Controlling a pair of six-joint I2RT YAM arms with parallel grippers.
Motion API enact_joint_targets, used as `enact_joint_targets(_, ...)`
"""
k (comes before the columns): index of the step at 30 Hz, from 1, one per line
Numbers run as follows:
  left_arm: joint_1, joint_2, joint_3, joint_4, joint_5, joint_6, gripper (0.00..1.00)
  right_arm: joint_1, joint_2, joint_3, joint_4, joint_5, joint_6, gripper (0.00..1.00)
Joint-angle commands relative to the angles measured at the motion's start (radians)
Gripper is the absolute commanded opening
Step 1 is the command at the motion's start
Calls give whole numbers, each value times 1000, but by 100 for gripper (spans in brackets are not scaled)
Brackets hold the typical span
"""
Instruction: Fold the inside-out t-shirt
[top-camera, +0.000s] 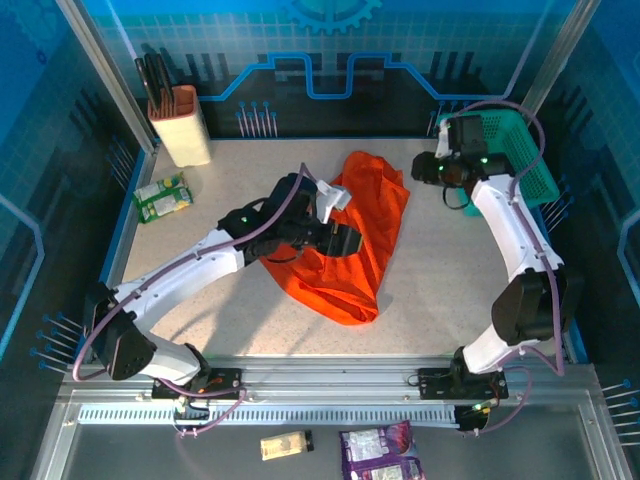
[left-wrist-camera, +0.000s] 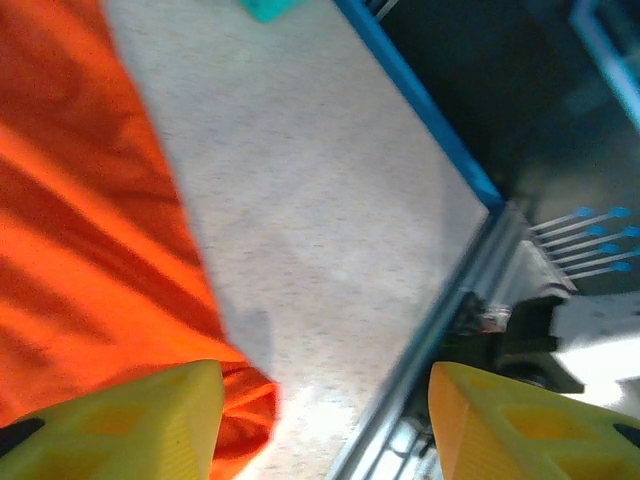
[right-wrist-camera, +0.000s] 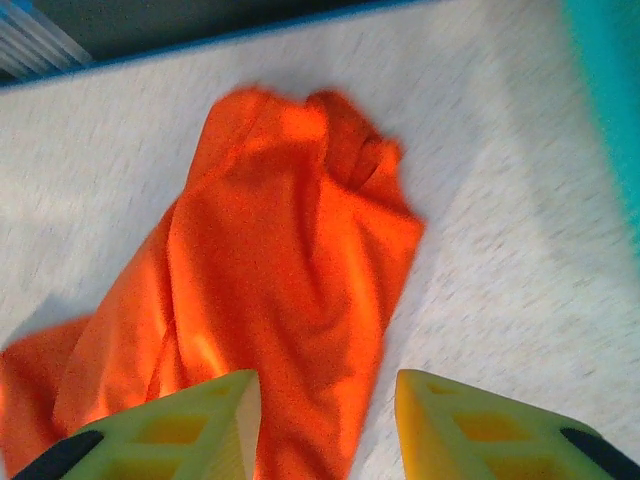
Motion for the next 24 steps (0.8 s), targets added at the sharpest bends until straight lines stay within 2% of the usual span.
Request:
enact_joint_targets(1, 98, 8, -11, -147, -97, 72, 56, 103, -20, -94, -44, -103, -35, 39)
enact_joint_targets(8, 332, -35, -115, -104, -32, 37, 55, 416, -28, -274, 4, -71, -45, 35)
enact_joint_targets(13, 470, -73, -160, -89, 52, 30, 55, 571, 49, -311, 57, -68, -170, 37)
enact_joint_targets(16, 518, -102, -182, -88, 90, 32, 56, 632, 113, -302, 69, -70, -302, 38)
enact_joint_targets(19, 542, -131, -200, -97, 109, 35, 56, 693, 149, -314, 107, 23, -450, 37)
enact_joint_targets(24, 551, -178, -236, -99, 113, 33, 56, 712, 175, -368, 155, -49, -771, 41)
